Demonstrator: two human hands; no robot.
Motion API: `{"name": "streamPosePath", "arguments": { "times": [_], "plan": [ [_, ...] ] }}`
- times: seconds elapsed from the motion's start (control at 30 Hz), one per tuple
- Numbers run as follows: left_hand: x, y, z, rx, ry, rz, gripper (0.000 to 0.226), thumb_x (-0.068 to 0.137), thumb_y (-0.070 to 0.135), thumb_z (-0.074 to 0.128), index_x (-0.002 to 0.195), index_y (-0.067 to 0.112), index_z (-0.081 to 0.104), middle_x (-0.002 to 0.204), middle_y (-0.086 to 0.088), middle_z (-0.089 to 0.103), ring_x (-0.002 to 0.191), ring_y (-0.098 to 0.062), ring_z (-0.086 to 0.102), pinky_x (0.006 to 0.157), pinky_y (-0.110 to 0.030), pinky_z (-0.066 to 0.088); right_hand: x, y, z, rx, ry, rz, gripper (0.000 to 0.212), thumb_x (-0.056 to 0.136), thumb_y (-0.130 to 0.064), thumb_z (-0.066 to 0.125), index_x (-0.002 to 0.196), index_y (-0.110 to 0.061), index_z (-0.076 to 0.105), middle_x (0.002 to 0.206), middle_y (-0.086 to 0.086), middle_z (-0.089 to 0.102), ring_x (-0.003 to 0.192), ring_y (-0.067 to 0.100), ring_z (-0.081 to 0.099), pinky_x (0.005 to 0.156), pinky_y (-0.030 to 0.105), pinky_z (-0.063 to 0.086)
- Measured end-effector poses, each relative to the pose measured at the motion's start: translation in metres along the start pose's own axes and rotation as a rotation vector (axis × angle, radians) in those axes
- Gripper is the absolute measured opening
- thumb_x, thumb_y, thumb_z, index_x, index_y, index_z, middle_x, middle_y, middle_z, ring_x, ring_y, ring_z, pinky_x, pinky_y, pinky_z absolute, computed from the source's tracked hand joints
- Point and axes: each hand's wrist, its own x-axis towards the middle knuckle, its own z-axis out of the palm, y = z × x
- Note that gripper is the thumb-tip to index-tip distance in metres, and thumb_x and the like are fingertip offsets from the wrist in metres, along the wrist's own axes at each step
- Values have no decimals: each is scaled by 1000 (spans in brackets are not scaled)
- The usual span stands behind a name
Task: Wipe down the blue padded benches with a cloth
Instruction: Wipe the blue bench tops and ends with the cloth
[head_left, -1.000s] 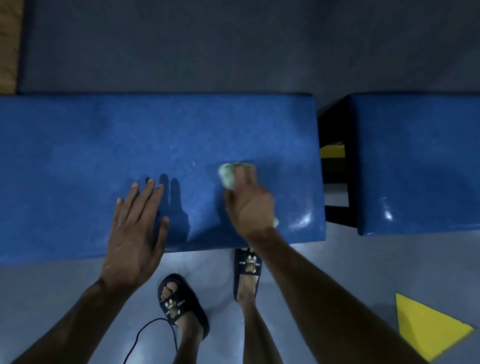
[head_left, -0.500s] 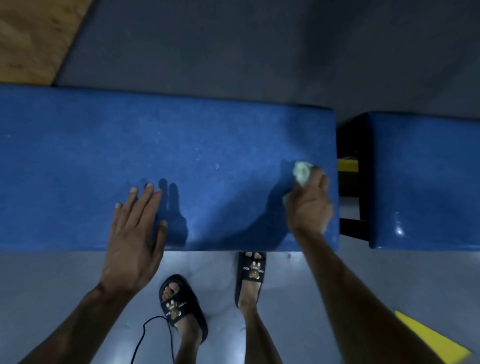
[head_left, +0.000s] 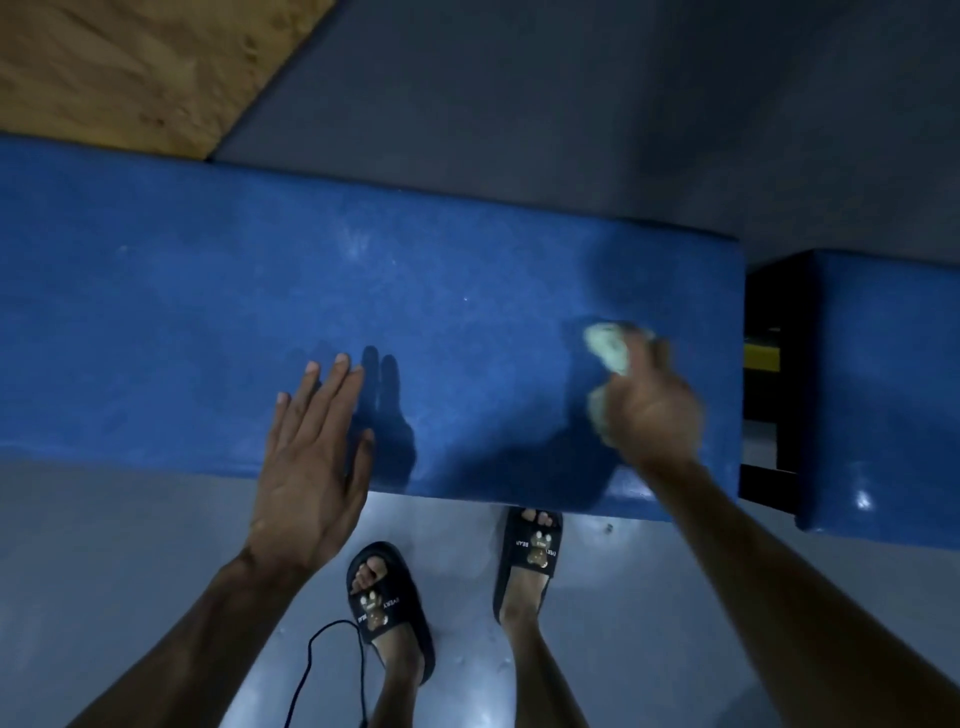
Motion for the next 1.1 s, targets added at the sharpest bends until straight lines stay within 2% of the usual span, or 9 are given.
{"name": "streamPosePath", "arguments": {
  "times": [0.1, 0.2, 0.27, 0.43, 0.57, 0.73, 0.87, 1.0, 1.1],
  "plan": [
    [-1, -4, -1, -14, 11, -14, 59, 101, 31, 35, 157, 18, 22, 165, 4, 18, 154, -15, 4, 124, -47, 9, 1, 10, 3, -22, 76, 165, 39, 95, -26, 46, 133, -20, 45, 124, 15, 51, 78, 44, 63, 59, 39, 45],
    [-5, -8, -1, -14, 12, -38, 60, 101, 33, 34, 157, 19, 21, 165, 4, 18, 154, -14, 3, 125, -46, 8, -11, -47, 28, 60, 63, 186, 50, 89, -37, 40, 136, -22, 43, 133, 11, 47, 87, 40, 63, 69, 42, 53],
    [-8, -11, -1, -16, 14, -52, 59, 101, 33, 34, 157, 19, 21, 165, 5, 18, 154, -13, 3, 125, -46, 8, -22, -99, 50, 79, 15, 136, 57, 82, -36, 51, 137, -23, 43, 135, 9, 45, 89, 34, 63, 75, 40, 56],
    [-11, -16, -4, -1, 14, -61, 59, 101, 31, 36, 157, 17, 24, 165, 3, 19, 154, -14, 4, 124, -48, 10, -53, -187, 71, 103, -92, -343, 59, 81, -21, 65, 136, -17, 47, 116, 12, 54, 83, 28, 62, 67, 38, 57],
    [-9, -15, -4, 5, 11, -66, 59, 101, 31, 35, 157, 18, 22, 165, 3, 18, 154, -14, 4, 124, -48, 10, -36, -134, 60, -58, 3, -616, 60, 75, -29, 67, 133, -21, 57, 103, 8, 59, 70, 26, 58, 62, 34, 49],
    [-2, -12, -4, 9, 22, -55, 58, 102, 30, 33, 157, 17, 22, 165, 4, 17, 154, -15, 4, 125, -46, 9, 3, -24, 17, -200, -6, -294, 59, 78, -32, 44, 135, -16, 50, 104, 18, 54, 67, 37, 57, 61, 39, 52],
    [3, -7, -6, 0, 36, -49, 57, 102, 30, 32, 157, 16, 23, 165, 3, 18, 154, -16, 4, 125, -45, 9, -7, -67, 30, -39, 0, -18, 61, 77, -26, 40, 136, -13, 49, 113, 20, 53, 73, 41, 57, 69, 43, 52],
    [6, -4, -9, -3, 43, -42, 57, 102, 28, 34, 157, 16, 23, 165, 4, 17, 154, -15, 4, 125, -45, 8, -48, -167, 63, 85, -111, -228, 68, 69, -24, 69, 134, -18, 51, 118, 15, 57, 83, 31, 61, 75, 38, 53],
    [10, 0, -10, -13, 39, -24, 57, 102, 29, 34, 156, 15, 25, 165, 4, 17, 154, -17, 4, 125, -46, 7, -61, -191, 68, 176, -169, -443, 47, 78, -19, 69, 120, -13, 49, 101, 8, 61, 77, 22, 62, 74, 33, 52]
  ]
}}
